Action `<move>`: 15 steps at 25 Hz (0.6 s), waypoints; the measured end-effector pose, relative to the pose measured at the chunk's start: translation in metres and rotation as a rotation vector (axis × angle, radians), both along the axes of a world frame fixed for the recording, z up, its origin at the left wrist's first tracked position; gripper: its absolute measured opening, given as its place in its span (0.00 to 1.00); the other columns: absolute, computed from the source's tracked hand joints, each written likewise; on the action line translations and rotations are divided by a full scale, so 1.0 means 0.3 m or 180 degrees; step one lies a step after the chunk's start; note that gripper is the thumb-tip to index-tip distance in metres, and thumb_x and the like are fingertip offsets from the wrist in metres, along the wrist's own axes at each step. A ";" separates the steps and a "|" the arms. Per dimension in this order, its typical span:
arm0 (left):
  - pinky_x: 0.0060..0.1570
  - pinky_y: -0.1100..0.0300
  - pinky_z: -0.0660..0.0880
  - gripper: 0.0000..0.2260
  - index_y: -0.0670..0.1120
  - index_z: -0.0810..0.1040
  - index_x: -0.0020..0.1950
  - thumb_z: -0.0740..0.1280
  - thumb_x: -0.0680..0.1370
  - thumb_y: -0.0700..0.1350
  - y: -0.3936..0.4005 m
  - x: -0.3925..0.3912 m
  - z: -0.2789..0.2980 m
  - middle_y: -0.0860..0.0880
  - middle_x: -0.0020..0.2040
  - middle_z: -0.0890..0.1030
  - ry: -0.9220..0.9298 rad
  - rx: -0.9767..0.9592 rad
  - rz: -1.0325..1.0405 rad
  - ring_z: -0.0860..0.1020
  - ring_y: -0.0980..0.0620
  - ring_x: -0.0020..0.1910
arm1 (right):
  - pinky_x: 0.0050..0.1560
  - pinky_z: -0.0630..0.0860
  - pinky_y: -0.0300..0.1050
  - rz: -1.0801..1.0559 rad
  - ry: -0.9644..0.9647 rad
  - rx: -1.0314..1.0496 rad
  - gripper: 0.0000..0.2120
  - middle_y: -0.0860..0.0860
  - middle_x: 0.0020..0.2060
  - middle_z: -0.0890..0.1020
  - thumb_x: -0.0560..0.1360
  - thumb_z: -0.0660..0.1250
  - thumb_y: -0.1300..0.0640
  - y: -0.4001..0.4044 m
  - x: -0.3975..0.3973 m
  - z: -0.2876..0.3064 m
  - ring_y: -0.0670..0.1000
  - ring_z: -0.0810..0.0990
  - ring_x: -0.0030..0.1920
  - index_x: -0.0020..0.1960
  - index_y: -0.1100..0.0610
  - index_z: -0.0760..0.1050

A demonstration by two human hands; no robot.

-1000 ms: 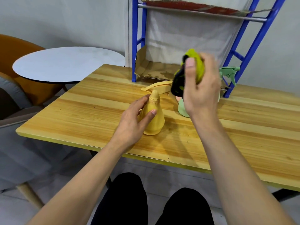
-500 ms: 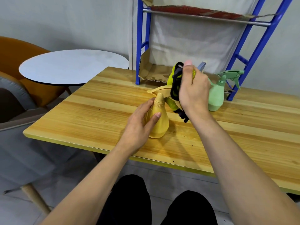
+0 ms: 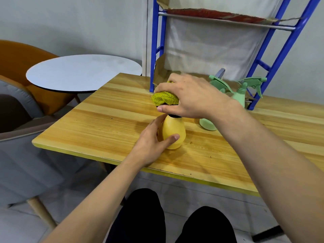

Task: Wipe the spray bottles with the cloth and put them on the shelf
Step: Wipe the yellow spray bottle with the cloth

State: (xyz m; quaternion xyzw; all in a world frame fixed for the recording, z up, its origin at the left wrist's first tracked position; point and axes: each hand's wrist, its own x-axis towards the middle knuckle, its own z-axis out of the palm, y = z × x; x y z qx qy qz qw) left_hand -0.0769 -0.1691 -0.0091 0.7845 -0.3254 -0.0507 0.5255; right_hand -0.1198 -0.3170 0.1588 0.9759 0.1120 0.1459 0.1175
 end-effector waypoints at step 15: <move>0.71 0.46 0.73 0.41 0.58 0.63 0.80 0.71 0.71 0.71 -0.004 0.008 -0.049 0.54 0.72 0.73 0.0099 -0.0287 -0.0019 0.73 0.54 0.73 | 0.45 0.71 0.51 -0.0224 -0.1161 0.1222 0.24 0.53 0.48 0.78 0.82 0.53 0.34 0.026 0.024 -0.082 0.59 0.78 0.48 0.57 0.55 0.72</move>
